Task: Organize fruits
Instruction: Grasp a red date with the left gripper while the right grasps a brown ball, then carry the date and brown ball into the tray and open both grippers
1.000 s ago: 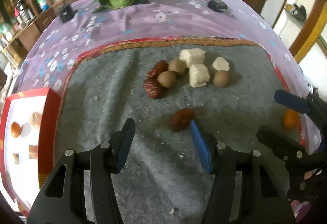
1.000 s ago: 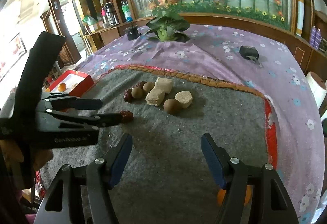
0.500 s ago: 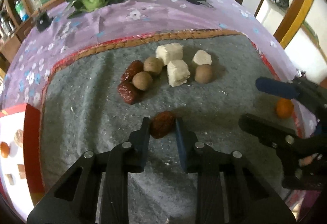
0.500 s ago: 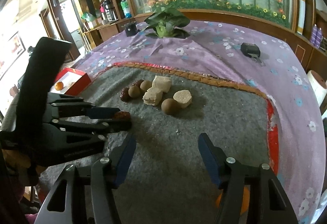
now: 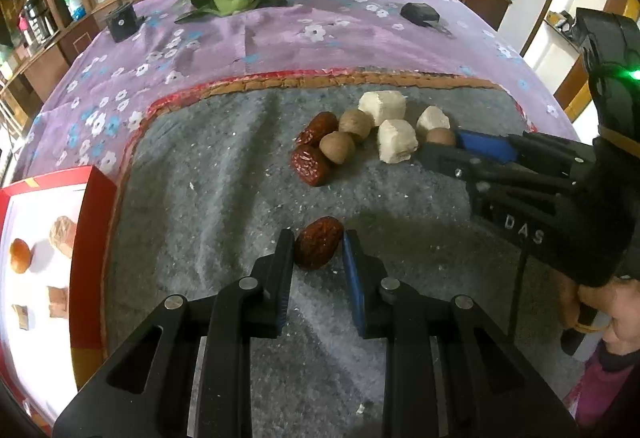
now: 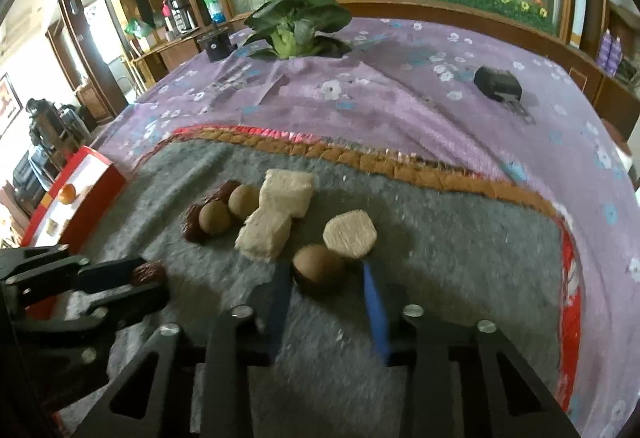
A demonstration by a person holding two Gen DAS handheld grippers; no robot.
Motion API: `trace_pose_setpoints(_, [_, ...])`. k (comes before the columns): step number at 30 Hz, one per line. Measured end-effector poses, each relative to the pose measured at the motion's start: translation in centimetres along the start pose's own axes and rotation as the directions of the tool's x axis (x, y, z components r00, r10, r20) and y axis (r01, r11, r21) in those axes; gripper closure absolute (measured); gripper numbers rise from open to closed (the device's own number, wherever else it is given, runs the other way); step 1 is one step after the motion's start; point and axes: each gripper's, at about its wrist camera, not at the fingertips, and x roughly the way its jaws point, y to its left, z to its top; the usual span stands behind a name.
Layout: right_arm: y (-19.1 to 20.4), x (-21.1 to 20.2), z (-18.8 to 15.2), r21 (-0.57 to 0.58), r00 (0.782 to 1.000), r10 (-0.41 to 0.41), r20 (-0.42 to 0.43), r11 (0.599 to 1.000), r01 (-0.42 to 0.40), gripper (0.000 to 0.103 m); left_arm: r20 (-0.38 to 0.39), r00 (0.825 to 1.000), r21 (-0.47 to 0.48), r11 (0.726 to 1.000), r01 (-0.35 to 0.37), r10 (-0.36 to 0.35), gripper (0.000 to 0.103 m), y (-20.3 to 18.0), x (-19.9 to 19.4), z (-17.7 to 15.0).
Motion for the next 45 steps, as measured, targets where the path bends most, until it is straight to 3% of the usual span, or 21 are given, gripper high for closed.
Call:
trace_pose_setpoints(1, [-0.2,-0.1,-0.1,0.007,1.000,0.010,-0.002,1.000,-0.010,0.078,0.000,1.000,-0.007,1.000,0.001,-0.001,0.080,0.2,-0.1,0.0])
trace_pose_setpoints(10, [0.5,-3.9,-1.8,0.005,0.999,0.023,0.022,1.000,-0.023,0.078,0.034,0.999,-0.067,0.997,-0.026,0.028,0.080,2.0,-2.2,-0.8])
trace_pose_setpoints(22, [8.3,-6.2,-1.6,-0.116,0.990,0.134,0.053,0.985,-0.127,0.078,0.084,0.985,-0.152,0.979,-0.136,0.150,0.079,6.4,-6.2,-2.9])
trace_pose_setpoints(31, [15.2,-5.4,-0.8,-0.217,0.975,0.222,0.027,0.953,-0.211,0.078,0.087,0.965,-0.238,0.946,-0.222,0.248,0.079,11.9,-8.3,-5.1])
trace_pose_setpoints(45, [23.6,-2.6,0.4,-0.338,0.954,0.296,-0.048,0.894,-0.294,0.079,0.041,0.946,-0.385,0.879,-0.282,0.322,0.079,20.0,-9.2,-8.4])
